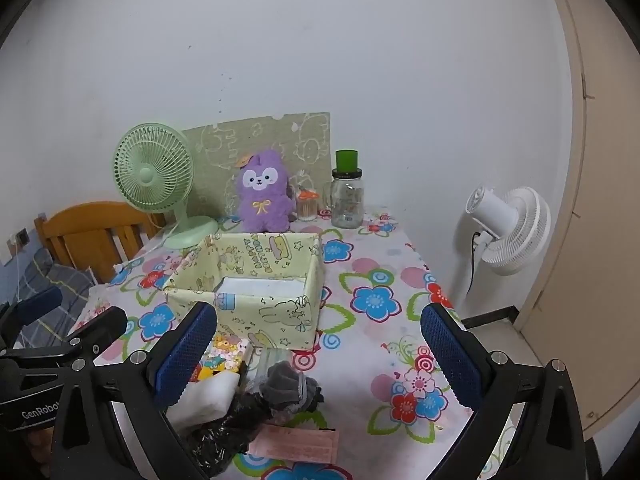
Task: Organize soft objects
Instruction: 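Move both tools toward the loose items in front of the basket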
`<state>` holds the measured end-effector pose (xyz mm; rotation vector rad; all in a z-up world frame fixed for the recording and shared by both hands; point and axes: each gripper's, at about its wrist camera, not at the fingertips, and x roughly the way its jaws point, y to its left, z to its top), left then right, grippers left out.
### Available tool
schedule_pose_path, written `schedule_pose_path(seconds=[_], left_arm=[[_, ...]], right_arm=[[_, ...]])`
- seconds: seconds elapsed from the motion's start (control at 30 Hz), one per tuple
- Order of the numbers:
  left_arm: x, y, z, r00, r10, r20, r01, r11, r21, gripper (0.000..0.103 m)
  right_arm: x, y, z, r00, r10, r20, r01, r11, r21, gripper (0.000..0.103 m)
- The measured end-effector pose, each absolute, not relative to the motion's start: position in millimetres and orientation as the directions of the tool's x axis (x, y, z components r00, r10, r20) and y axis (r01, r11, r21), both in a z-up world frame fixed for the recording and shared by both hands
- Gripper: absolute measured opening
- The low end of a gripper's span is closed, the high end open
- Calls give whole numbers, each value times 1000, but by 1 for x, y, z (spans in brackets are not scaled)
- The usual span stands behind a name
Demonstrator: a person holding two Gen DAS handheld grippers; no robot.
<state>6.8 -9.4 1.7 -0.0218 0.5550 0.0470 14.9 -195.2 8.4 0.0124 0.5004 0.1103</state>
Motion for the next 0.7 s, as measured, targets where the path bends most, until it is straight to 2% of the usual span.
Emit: schedule_pose_path(seconds=[0.7], left_arm=[[6, -10, -2, 853, 48, -520, -55, 998, 1, 103]], right_arm=[[16, -192, 10, 870, 93, -483, -90, 996, 30, 103]])
